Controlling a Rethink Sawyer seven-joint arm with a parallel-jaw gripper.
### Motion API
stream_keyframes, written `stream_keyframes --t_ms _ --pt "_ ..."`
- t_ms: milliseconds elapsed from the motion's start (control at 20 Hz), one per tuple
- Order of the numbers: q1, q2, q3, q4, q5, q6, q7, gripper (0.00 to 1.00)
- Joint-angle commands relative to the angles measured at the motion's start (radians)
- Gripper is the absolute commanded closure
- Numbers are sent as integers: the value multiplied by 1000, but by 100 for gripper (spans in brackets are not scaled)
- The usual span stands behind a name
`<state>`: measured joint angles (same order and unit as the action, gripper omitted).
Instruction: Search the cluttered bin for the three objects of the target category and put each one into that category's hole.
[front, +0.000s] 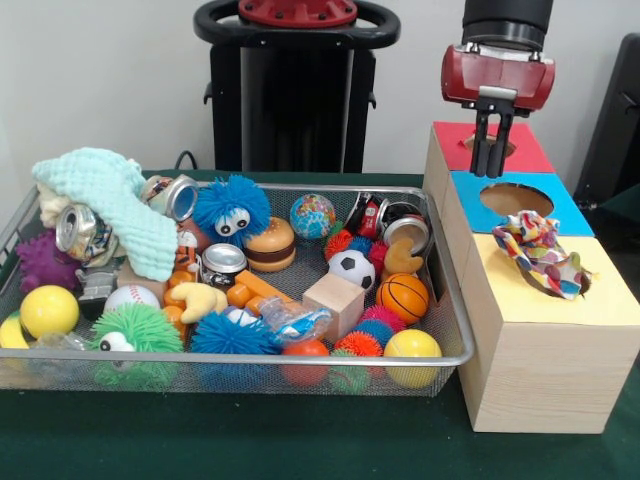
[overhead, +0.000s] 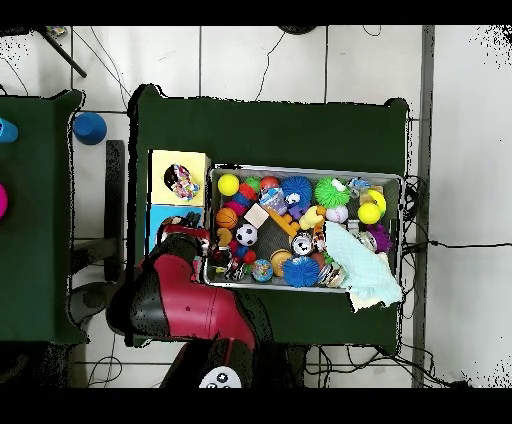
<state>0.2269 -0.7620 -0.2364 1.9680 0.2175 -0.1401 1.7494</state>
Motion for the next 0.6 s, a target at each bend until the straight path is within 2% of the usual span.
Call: stream_keyframes --t_ms 50,600 --pt "16 82 -8 -87 28 -98 167 100" --pt "53 120 -20 -99 55 -190 195 100"
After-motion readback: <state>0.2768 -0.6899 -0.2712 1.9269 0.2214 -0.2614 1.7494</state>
